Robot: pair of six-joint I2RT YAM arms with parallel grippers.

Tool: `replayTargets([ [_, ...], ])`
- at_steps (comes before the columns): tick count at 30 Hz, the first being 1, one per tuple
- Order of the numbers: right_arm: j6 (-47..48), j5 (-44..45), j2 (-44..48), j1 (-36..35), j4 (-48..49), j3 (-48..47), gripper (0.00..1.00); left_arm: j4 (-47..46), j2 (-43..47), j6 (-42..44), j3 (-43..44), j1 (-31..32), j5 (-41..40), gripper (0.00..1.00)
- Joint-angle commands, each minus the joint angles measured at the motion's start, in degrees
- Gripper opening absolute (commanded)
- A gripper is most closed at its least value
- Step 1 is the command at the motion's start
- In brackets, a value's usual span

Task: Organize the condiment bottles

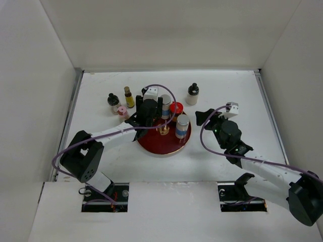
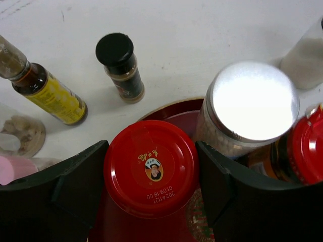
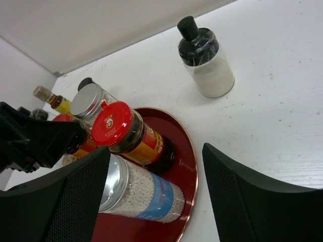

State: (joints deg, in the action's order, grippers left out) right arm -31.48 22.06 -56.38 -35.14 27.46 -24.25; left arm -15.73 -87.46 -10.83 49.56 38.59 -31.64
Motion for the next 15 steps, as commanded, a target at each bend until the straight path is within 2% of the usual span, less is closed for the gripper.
replayTargets([
  [1,0.3,1.1,-0.2,1.2,2.4,-1.2,0.78,-10.7,1.3,-0.4,1.2,-0.5,-1.1,0.42],
  [5,0.3,1.1,-1.6,2.2,2.3,-2.1,0.75,-11.7,0.9,-0.2,0.5,-0.4,-1.9,0.49],
  [7,0.5,0.8,-3.2,2.9,2.2,-3.3,0.63,-12.2,0.5,-0.2,0.2,-0.3,-2.1,0.53],
  [9,0.9,0.6,-5.7,3.1,1.5,-5.3,0.46,-12.6,-0.1,-0.1,0.2,-0.1,-2.7,0.54],
  [11,1.2,1.0,-9.0,3.2,0.3,-7.7,0.39,-13.4,-0.8,0.1,0.2,0.0,-3.9,0.54],
  [13,1.3,1.1,-12.5,3.7,0.1,-10.4,0.41,-14.7,-1.3,0.6,0.3,0.1,-4.5,0.54],
  [15,2.0,0.9,-16.1,4.3,0.4,-13.1,0.55,-15.6,-1.7,1.2,0.4,0.1,-4.7,0.54],
])
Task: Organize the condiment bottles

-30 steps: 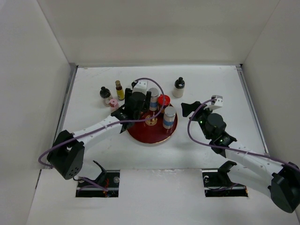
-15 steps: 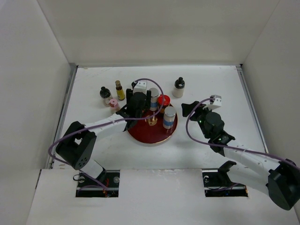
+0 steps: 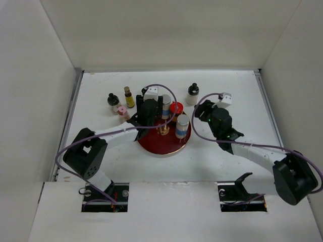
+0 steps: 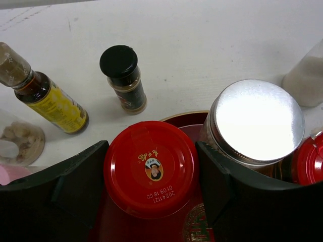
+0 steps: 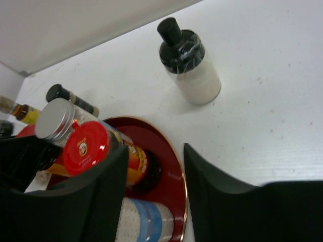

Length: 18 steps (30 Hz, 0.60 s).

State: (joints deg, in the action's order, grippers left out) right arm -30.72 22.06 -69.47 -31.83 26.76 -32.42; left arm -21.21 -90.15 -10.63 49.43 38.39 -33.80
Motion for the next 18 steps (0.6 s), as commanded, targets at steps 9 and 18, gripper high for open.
replayTargets([
  [9,3.8,-2.5,-18.5,7.6,1.0,-17.4,0.73,-12.2,0.5,1.8,-0.2,-0.3,-3.6,0.66],
  [18,8.0,-9.2,-29.0,10.7,-2.6,-27.9,0.85,-12.4,6.1,-5.7,-6.6,1.2,-3.5,0.91],
])
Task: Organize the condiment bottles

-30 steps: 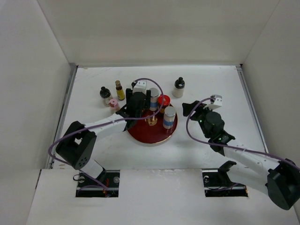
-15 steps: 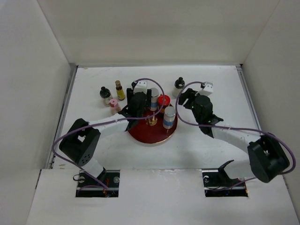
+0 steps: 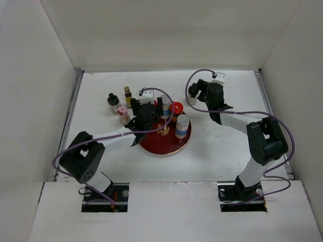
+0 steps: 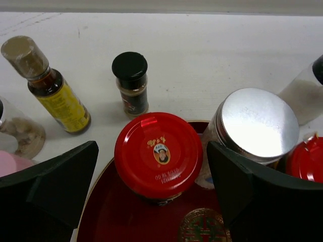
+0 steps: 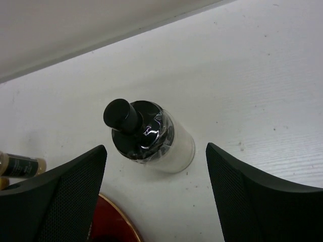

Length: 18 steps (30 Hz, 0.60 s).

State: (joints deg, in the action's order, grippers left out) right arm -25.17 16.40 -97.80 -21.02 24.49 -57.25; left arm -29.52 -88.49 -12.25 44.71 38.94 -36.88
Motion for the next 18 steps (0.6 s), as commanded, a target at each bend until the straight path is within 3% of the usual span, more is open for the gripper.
replayTargets([
  [1,3.4,-4.4,-1.2,-0.2,-0.5,-3.6,0.87,-4.4,5.4,-5.6,-2.8,0.7,0.0,0.91],
  [8,6.9,-4.6,-7.1,-0.2,-7.0,-11.1,0.92,-5.9,11.8,-10.7,-8.6,1.2,2.6,0.91],
  [18,8.6,-3.1,-12.4,-0.2,-10.8,-17.3,0.81,-10.9,19.0,-12.3,-16.1,0.3,4.7,0.91],
])
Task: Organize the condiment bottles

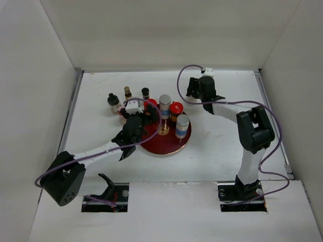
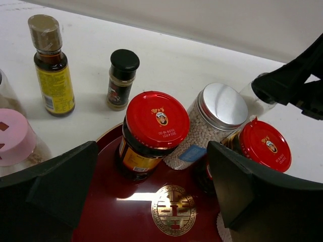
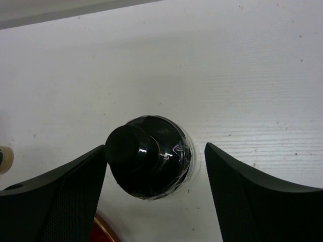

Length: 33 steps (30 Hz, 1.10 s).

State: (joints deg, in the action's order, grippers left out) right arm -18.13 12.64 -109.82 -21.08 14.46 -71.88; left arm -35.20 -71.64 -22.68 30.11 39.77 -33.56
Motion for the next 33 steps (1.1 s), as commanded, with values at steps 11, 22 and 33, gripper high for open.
replayTargets([
  [11,5.3,7.2,1.6,-1.8,-0.7,-2.3,0.54,-7.2,1.0,-2.8,-2.9,-2.5,4.8,0.91],
  [22,3.6,9.8,27.5,-5.3,2.3,7.9,0.50,-14.1,6.7,-4.0,-8.0,-2.9,5.3,0.91],
  [33,3.2,8.0,47.0,-23.4,1.4,15.7,0.49,-15.0,9.8,-7.8,-9.6,-4.7,4.6,0.91],
])
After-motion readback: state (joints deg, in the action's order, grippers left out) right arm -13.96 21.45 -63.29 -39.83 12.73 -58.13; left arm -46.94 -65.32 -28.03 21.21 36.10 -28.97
